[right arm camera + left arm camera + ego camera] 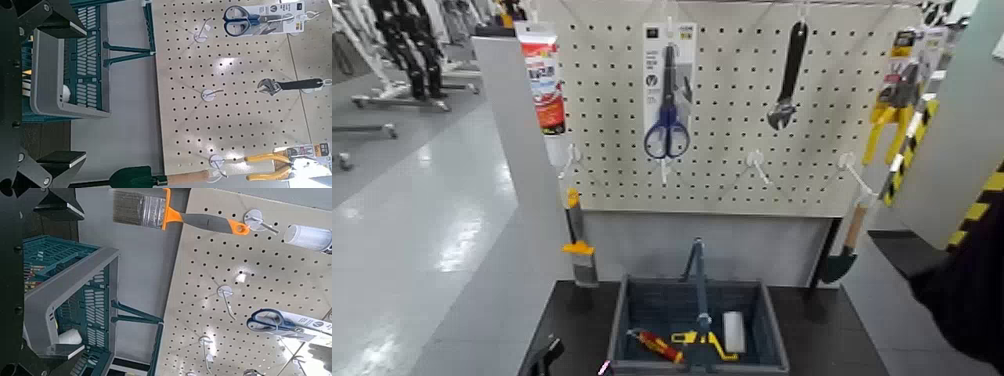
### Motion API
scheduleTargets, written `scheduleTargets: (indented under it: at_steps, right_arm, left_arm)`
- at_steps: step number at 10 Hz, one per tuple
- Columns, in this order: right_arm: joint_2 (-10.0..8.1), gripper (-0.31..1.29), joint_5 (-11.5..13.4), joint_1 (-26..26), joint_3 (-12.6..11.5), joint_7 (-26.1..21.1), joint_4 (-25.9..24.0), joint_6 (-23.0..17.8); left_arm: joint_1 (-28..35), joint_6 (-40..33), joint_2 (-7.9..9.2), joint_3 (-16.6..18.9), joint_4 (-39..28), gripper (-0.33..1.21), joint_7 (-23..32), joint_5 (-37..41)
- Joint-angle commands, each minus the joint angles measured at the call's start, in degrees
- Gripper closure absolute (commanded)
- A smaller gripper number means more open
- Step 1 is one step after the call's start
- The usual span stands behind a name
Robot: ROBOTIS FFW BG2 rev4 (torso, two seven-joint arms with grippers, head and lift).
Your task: Put the yellow pliers into the crate.
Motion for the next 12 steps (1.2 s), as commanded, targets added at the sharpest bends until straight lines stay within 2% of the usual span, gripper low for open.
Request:
scheduleTargets:
  at_steps: [1, 2, 3, 4, 6, 8, 9, 10, 12]
  right_arm:
    - [-0.02, 0.21, 0.00, 0.22, -0.33, 0.18, -0.45, 0.32]
    - [-0.11, 0.21, 0.00, 0.40, -0.51, 0.44, -0.80, 0.58]
    - [-0.02, 0.21, 0.00, 0.66, -2.09, 3.60, -2.47, 2.25]
    - [0.07, 0.20, 0.44, 1.36, -4.47, 5.80, -5.37, 5.59]
    - [-0.02, 0.20, 1.32, 0.84, -6.49, 6.07, -8.18, 7.43]
    - [0.33, 0.20, 1.23, -0.04, -9.74, 6.07, -10.64, 9.90]
    - [0.86, 0.19, 0.97, -1.27, -12.81, 8.17, -13.10, 13.94]
    - [0.51, 0.19, 0.18, -2.94, -15.10, 10.20, -14.69, 17.28]
    - [-0.20, 0.20, -3.34, -5.40, -18.97, 11.34, -17.06, 22.29]
  left_arm:
    - [-0.14, 0.19, -0.11, 0.02, 0.08, 0.13, 0.08, -0.16]
    - [-0.14, 0.19, -0.20, 0.02, 0.08, 0.13, 0.08, -0.25]
    - [-0.14, 0.19, -0.28, 0.11, 0.08, 0.13, 0.17, -0.25]
    - [-0.14, 0.19, -0.37, -0.07, 0.08, 0.13, 0.61, -0.25]
    - [-0.23, 0.19, -0.55, -0.07, 0.16, 0.13, 0.79, -0.43]
    - [-0.23, 0.19, -0.64, -0.07, 0.16, 0.13, 0.88, -0.43]
    - [-0.32, 0.19, -0.72, -0.07, 0.16, 0.13, 0.88, -0.43]
    - [-0.41, 0.19, -0.72, -0.15, 0.25, 0.13, 0.88, -0.43]
    - [-0.58, 0.28, -0.72, -0.24, 0.34, 0.13, 0.88, -0.34]
